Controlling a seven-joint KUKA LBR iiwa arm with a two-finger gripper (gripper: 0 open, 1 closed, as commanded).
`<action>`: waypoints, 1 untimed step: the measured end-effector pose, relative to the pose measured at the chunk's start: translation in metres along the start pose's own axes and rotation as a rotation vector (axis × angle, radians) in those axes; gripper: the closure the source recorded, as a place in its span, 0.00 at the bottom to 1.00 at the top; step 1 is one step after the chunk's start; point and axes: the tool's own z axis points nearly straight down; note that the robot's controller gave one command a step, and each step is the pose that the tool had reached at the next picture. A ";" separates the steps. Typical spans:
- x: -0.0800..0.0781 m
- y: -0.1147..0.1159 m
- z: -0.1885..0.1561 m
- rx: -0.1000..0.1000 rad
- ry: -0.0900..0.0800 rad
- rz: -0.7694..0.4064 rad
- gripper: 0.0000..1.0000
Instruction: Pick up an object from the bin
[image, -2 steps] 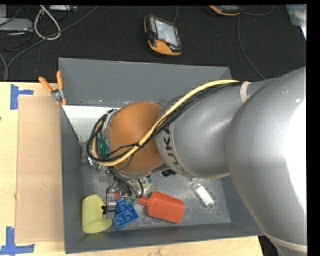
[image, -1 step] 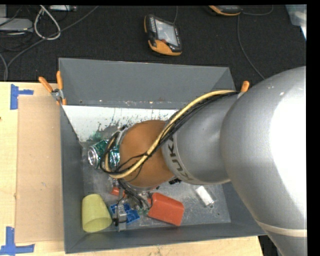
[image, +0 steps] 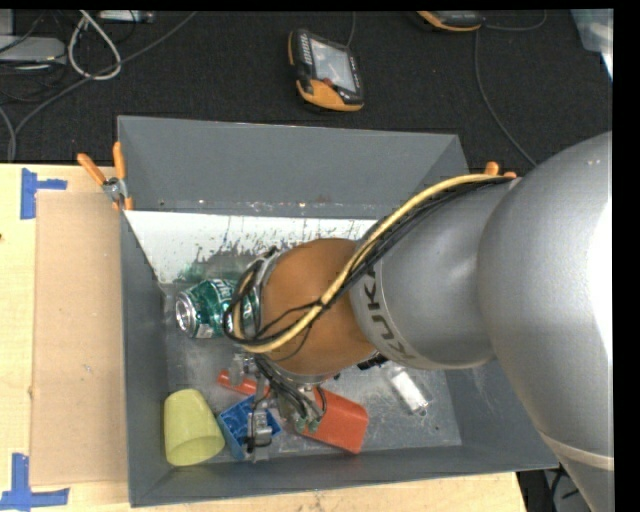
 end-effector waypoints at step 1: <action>-0.018 -0.025 0.017 0.000 0.004 -0.092 0.00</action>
Offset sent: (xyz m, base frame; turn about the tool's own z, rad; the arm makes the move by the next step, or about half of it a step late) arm 0.0023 -0.0262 -0.0475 -0.0280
